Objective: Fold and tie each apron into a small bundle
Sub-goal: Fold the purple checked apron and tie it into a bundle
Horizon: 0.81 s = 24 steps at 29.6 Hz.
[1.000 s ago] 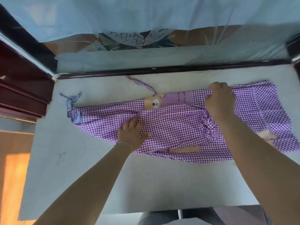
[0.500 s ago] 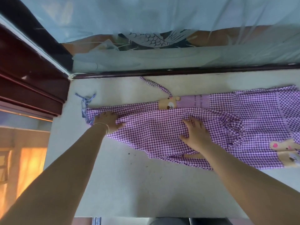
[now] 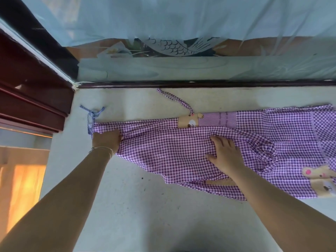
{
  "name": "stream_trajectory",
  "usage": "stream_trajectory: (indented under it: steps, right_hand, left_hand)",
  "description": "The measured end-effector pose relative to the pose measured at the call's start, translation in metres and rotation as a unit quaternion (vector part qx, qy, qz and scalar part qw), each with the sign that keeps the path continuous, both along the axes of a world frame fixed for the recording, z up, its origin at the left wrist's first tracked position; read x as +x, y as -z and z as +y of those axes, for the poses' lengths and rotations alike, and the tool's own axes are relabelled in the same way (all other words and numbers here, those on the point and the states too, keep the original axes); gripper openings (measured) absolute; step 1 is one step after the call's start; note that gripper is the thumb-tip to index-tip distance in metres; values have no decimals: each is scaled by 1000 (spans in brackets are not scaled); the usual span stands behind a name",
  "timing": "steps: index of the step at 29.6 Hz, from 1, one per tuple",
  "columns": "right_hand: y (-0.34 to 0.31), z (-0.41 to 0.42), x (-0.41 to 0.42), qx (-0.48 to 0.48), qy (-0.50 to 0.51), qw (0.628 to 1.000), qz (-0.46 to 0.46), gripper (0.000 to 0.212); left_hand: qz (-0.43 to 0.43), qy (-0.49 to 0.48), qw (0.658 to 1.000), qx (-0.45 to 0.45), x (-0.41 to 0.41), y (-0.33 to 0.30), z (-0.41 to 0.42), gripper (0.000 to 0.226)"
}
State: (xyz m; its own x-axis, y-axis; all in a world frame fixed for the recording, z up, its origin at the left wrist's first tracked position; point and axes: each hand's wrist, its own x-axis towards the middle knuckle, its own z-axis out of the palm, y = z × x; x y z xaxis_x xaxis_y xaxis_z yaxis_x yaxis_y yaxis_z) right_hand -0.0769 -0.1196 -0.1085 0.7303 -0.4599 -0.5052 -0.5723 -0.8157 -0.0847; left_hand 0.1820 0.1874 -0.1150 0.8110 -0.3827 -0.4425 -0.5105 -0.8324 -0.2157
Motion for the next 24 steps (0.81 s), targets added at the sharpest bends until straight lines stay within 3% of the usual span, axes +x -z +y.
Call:
stream_trajectory:
  steps: [2, 4, 7, 10, 13, 16, 18, 21, 24]
  right_hand:
    - [-1, -4, -5, -44, 4, 996, -74, 60]
    - [0, -8, -12, -89, 5, 982, -165, 53]
    - [3, -10, -20, -111, 18, 968, -226, 50]
    - [8, -10, -26, -124, 13, 972, -201, 55]
    - [13, -30, -32, -122, 2, 985, -122, 61]
    - [16, -68, -45, -72, 78, 993, -57, 58]
    - [12, -88, -60, -40, 101, 991, -79, 60]
    - [1, -93, -79, -68, -2, 979, -192, 61]
    - [5, -63, -95, -36, -141, 968, -203, 52]
  left_hand:
    - [-57, -24, 995, -76, -9, -2, -9, 25]
    - [-118, 18, 976, -180, -26, -8, -27, 30]
    - [-98, 133, 950, -263, -78, -14, -76, 38]
    - [0, 218, 946, -240, -133, -5, -127, 53]
    - [48, 194, 963, -181, -143, 10, -146, 65]
    - [91, 154, 977, -119, -132, 29, -139, 64]
    - [105, 163, 975, -110, -128, 33, -132, 63]
    - [51, 222, 956, -183, -135, 27, -133, 57]
    - [28, 327, 903, -278, -169, 17, -140, 48]
